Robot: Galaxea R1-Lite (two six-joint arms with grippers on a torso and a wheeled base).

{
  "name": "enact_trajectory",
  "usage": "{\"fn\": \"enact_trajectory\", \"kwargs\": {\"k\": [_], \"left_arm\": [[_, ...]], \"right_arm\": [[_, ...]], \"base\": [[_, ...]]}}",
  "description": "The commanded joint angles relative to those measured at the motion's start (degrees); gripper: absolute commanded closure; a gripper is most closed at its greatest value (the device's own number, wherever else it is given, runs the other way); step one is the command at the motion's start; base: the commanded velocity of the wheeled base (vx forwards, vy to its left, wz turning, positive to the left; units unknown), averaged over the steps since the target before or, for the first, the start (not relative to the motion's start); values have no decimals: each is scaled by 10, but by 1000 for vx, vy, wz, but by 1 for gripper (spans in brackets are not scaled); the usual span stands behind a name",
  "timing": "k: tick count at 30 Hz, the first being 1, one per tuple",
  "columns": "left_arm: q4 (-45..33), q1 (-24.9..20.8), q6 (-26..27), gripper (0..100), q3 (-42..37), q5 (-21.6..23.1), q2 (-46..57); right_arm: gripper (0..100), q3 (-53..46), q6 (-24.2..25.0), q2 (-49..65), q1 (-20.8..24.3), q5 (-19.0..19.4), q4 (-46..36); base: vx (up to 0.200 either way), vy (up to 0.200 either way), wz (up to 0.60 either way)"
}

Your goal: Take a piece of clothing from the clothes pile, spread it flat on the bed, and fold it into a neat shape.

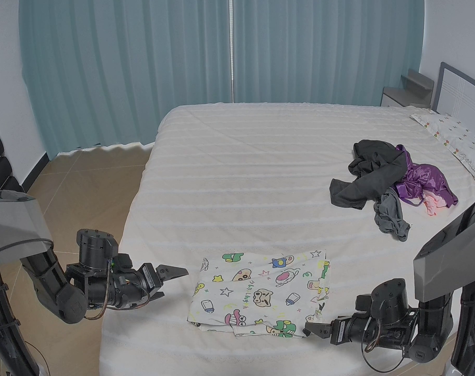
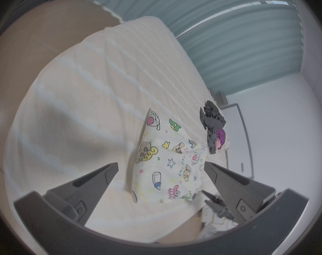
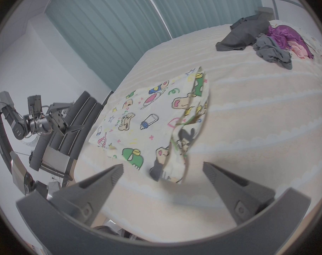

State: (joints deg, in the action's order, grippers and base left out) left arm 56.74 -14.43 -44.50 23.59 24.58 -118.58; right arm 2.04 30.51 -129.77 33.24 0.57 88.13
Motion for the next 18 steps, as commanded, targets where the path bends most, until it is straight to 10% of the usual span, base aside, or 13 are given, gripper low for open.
{"fn": "enact_trajectory", "kwargs": {"k": [1, 18], "left_arm": [[7, -16, 83, 0, 54, -28, -96], [4, -58, 156, 0, 185, -36, -188]], "right_arm": [[0, 25, 1, -62, -34, -1, 19], [0, 175, 2, -128, -56, 2, 19]], "base": [[0, 0, 0], [0, 0, 0]]}}
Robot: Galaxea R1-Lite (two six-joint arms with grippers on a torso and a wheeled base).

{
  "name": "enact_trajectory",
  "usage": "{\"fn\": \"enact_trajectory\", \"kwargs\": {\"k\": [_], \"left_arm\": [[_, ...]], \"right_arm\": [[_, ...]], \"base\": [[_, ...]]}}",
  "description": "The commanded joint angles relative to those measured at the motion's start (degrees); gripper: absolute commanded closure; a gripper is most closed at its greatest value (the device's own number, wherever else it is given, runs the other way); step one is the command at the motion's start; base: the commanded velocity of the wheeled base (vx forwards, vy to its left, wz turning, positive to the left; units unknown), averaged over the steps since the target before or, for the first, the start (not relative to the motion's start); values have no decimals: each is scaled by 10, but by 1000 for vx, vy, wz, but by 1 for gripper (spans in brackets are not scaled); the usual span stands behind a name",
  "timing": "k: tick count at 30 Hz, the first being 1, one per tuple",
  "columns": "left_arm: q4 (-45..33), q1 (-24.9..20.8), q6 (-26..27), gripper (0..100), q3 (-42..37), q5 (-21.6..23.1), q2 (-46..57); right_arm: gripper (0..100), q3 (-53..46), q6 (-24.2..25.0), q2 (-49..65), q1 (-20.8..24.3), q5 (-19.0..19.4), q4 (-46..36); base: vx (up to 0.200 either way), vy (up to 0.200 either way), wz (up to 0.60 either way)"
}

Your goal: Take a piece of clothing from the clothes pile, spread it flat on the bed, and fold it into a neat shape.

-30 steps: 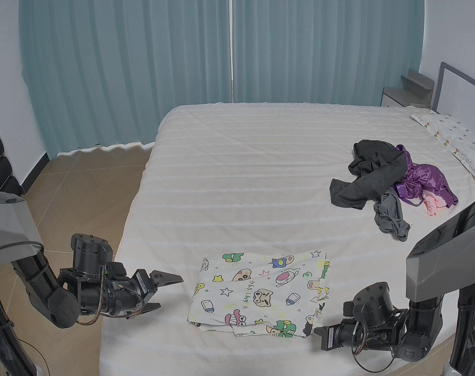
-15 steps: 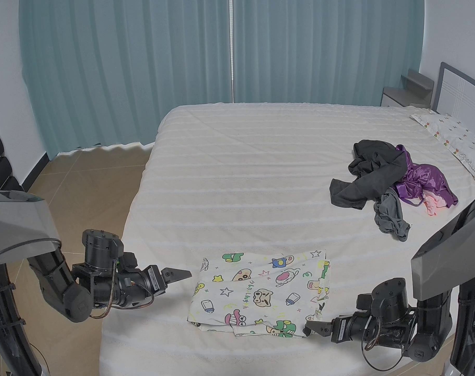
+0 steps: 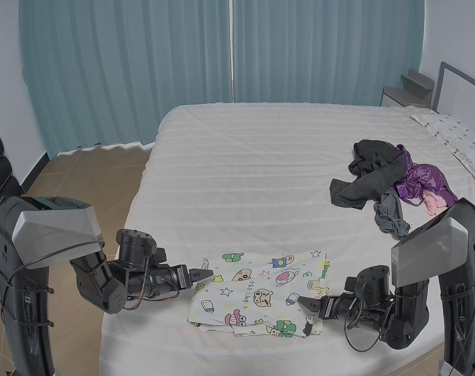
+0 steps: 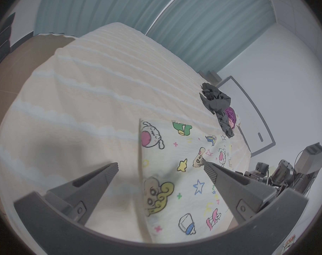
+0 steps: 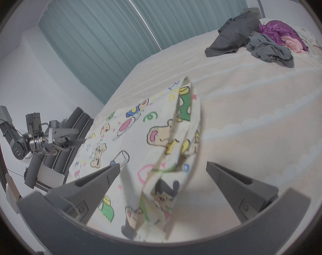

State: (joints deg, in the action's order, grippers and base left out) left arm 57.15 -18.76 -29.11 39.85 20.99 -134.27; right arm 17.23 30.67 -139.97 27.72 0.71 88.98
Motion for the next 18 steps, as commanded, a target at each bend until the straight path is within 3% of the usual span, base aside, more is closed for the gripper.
{"fn": "enact_trajectory", "kwargs": {"k": [1, 18], "left_arm": [[0, -18, 3, 0, 28, -1, -35], [0, -63, 2, 0, 45, -3, -47]], "right_arm": [[0, 31, 0, -30, 0, 1, 10], [0, 86, 9, -49, 21, 28, 10]], "base": [[0, 0, 0], [0, 0, 0]]}}
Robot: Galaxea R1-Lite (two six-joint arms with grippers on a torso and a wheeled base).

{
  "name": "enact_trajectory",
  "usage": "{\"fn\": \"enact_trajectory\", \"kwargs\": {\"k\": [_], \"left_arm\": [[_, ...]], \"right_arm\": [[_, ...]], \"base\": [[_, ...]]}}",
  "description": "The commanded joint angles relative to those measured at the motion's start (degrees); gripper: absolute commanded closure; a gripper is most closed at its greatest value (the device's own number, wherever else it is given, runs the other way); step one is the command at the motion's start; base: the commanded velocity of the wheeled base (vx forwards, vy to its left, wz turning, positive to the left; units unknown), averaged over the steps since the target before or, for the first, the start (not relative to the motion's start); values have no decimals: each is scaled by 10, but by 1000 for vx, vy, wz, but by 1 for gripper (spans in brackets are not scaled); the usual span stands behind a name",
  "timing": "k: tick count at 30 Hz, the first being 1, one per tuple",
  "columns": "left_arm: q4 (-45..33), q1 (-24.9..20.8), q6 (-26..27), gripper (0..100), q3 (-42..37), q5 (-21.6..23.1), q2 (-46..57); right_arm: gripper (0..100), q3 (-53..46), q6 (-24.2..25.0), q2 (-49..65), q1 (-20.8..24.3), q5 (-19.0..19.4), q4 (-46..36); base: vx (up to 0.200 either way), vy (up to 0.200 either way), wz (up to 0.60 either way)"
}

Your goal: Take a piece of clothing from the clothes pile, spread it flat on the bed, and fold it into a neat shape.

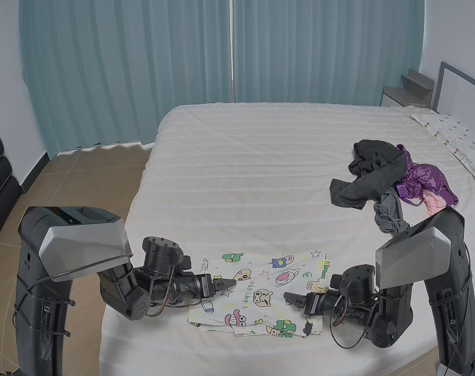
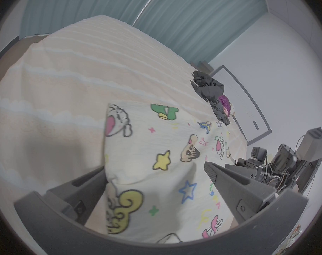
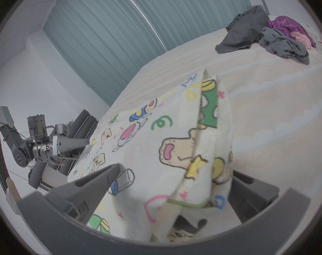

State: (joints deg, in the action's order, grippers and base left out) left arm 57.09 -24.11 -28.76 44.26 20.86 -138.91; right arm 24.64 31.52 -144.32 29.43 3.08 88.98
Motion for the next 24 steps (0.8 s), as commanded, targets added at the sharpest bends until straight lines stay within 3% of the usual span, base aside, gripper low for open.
{"fn": "enact_trajectory", "kwargs": {"k": [1, 2, 5, 6, 16, 24], "left_arm": [[0, -10, -2, 0, 2, -2, 0], [0, -10, -2, 100, 2, -2, 0], [-10, -23, -2, 100, 8, -6, -1], [-15, -23, -2, 100, 8, -6, 0], [-13, -20, -2, 100, -1, -6, 6], [-8, -33, -3, 100, -26, -6, 18]], "right_arm": [[0, 13, 0, -5, 4, 5, 10], [0, 13, 0, -5, 4, 5, 10], [0, 16, 8, -8, 3, 10, 10], [100, 16, 9, -8, 3, 10, 10], [100, 10, 14, -7, 3, 4, 10], [100, -14, 49, 18, 4, 5, 10]], "base": [[0, 0, 0], [0, 0, 0], [0, 0, 0], [0, 0, 0], [0, 0, 0], [0, 0, 0]]}}
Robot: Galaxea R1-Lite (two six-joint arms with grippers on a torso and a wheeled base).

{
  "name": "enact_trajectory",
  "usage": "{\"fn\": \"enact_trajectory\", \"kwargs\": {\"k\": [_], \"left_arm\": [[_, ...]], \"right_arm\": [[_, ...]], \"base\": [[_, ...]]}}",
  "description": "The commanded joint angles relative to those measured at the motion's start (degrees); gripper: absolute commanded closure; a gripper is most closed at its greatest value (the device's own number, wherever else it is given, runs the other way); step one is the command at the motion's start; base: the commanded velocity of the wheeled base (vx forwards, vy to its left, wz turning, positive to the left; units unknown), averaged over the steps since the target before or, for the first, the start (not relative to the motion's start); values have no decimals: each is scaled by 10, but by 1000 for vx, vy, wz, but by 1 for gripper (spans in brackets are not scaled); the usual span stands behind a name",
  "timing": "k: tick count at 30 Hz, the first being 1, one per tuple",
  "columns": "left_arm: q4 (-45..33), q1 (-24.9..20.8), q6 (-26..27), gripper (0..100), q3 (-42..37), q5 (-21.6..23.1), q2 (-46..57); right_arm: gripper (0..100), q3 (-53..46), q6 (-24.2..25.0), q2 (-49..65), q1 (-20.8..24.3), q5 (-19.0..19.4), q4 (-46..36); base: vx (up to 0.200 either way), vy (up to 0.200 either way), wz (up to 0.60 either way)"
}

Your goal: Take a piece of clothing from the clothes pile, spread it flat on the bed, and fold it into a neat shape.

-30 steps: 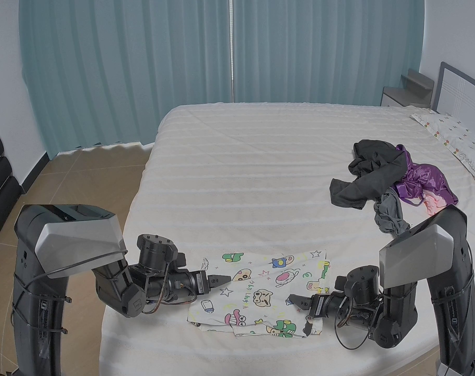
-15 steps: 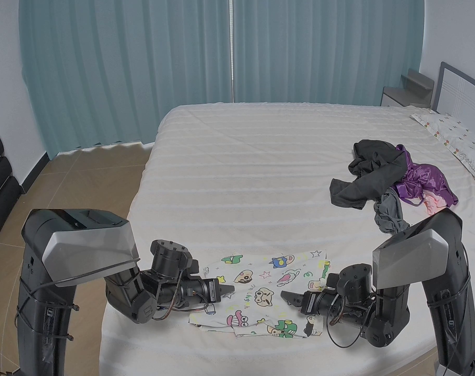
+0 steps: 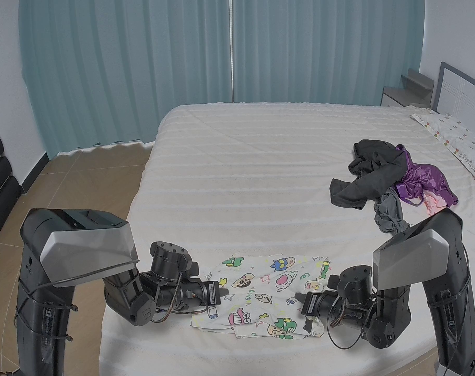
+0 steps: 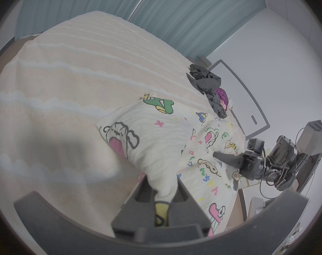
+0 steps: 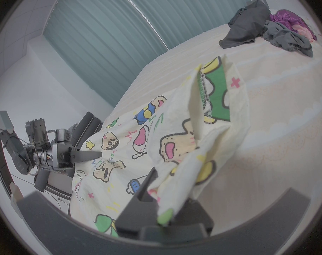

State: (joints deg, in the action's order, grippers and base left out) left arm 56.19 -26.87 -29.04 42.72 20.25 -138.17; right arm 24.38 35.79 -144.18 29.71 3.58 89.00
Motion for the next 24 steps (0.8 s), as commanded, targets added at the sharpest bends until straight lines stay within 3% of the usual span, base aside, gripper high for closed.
{"fn": "enact_trajectory", "kwargs": {"k": [1, 4, 13, 21, 24], "left_arm": [[1, -6, -1, 100, -11, 0, 11], [1, -6, -1, 100, -11, 0, 12], [1, -6, -3, 100, -29, 0, 35], [4, -2, -12, 100, -11, 0, 32], [4, -5, -55, 100, 2, -2, 37]], "right_arm": [[100, -12, 7, 17, 1, 0, 10], [100, -13, 8, 17, 1, 0, 10], [100, -20, 9, 29, 0, -1, 10], [100, -18, 14, 32, 0, -2, 10], [100, -17, 15, 37, 0, -3, 10]], "base": [[0, 0, 0], [0, 0, 0], [-200, 0, 0], [0, 0, 0], [0, 0, 0]]}}
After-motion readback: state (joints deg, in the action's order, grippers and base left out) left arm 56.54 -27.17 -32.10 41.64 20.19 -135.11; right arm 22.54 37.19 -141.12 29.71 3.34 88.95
